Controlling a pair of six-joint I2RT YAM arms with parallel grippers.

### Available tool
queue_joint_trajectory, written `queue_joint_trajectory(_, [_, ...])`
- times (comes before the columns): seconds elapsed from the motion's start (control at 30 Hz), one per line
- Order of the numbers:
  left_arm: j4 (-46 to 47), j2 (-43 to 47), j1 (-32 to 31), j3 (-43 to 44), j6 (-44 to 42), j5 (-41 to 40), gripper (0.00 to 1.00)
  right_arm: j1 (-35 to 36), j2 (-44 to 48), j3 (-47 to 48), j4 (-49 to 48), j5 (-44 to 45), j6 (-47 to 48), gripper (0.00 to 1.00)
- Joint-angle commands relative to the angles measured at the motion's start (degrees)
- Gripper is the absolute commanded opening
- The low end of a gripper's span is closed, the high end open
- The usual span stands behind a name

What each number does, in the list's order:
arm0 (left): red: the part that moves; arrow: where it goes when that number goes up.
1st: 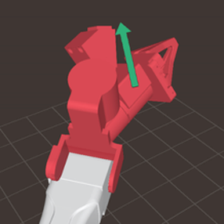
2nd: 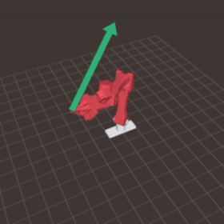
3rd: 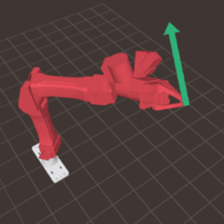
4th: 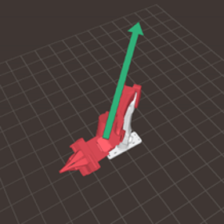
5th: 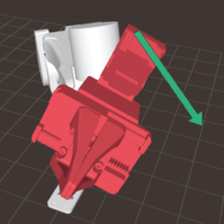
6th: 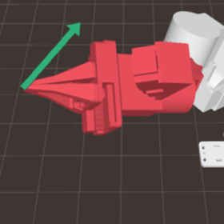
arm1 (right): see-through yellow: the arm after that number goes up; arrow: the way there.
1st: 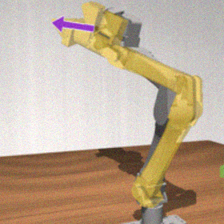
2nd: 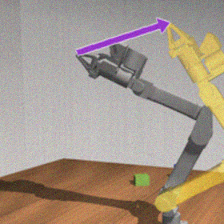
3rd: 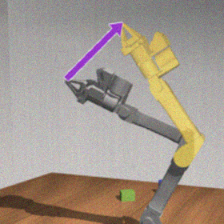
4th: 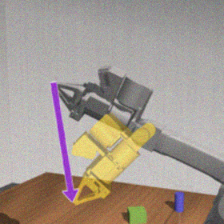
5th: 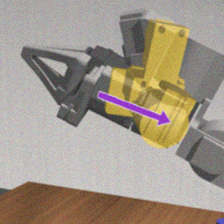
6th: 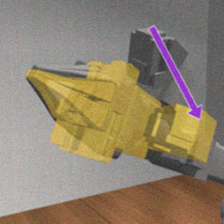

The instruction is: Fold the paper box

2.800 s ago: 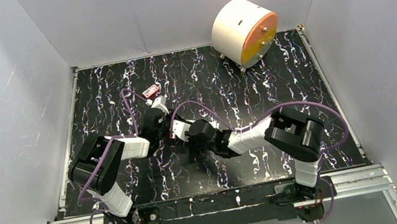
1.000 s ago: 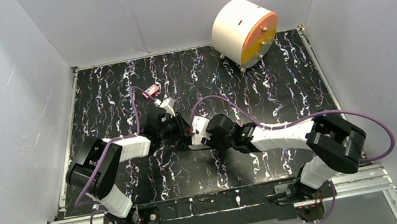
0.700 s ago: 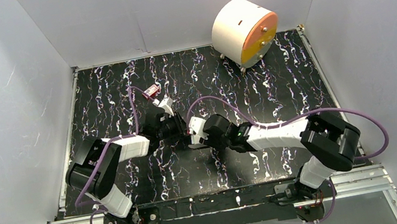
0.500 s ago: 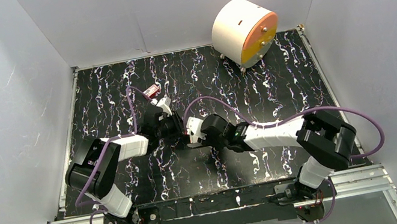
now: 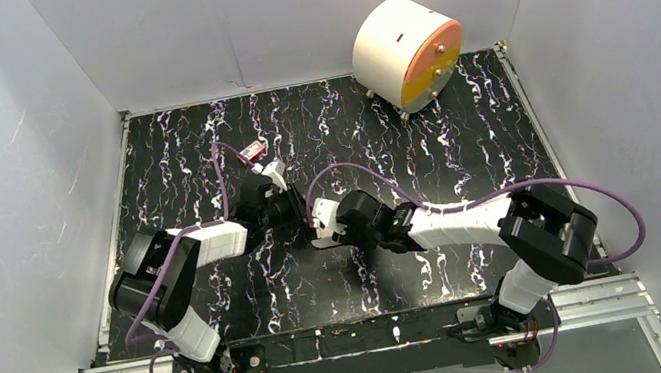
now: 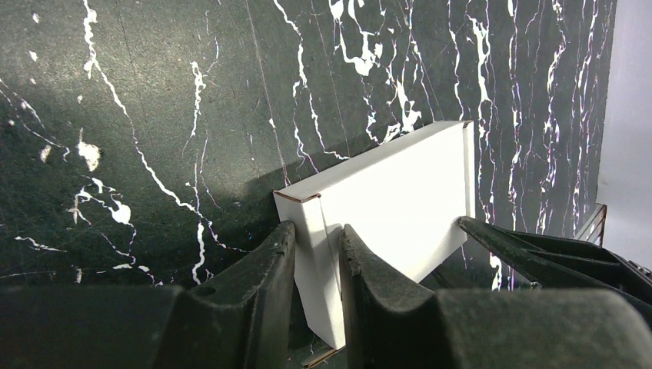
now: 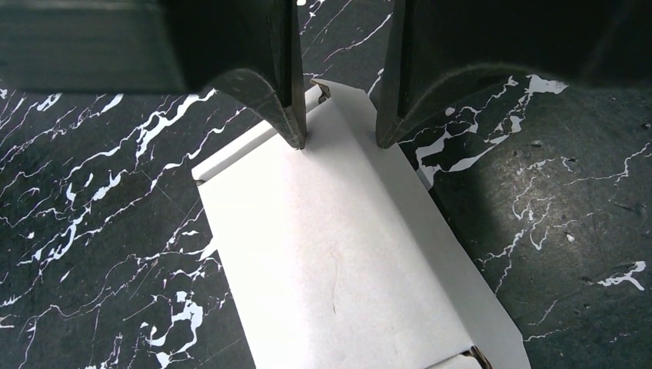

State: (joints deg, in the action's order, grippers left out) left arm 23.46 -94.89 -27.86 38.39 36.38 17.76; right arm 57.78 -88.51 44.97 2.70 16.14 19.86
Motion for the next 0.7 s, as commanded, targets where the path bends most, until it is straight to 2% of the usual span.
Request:
queue_joint_trajectory(0.0, [-11.4, -2.4, 0.8, -1.9, -4.2, -6.6, 0.15, -1.0, -1.4, -0.7, 1.8, 3.3, 0.9, 0.46])
queue_joint_trajectory(0.3, [-10.7, -2.0, 0.7, -2.0, -4.0, -5.5, 0.15, 0.0, -8.0, 0.0, 0.4, 5.5, -0.2, 0.27])
queue_joint_trajectory(0.37, [-10.5, -1.0, 0.7, -2.1, -3.7, -5.3, 0.15, 0.8, -8.6, 0.3, 0.2, 5.8, -0.2, 0.26])
queue_joint_trajectory(0.47, [-9.9, 0.1, 0.8, -2.0, -3.0, -4.7, 0.16, 1.7, -7.4, 1.2, 0.2, 3.9, -0.4, 0.27])
queue_joint_trajectory(0.67, [-10.1, 2.4, 0.8, -1.4, -1.5, -5.7, 0.3, 2.7, -1.1, 1.9, 0.4, 2.5, -0.3, 0.46])
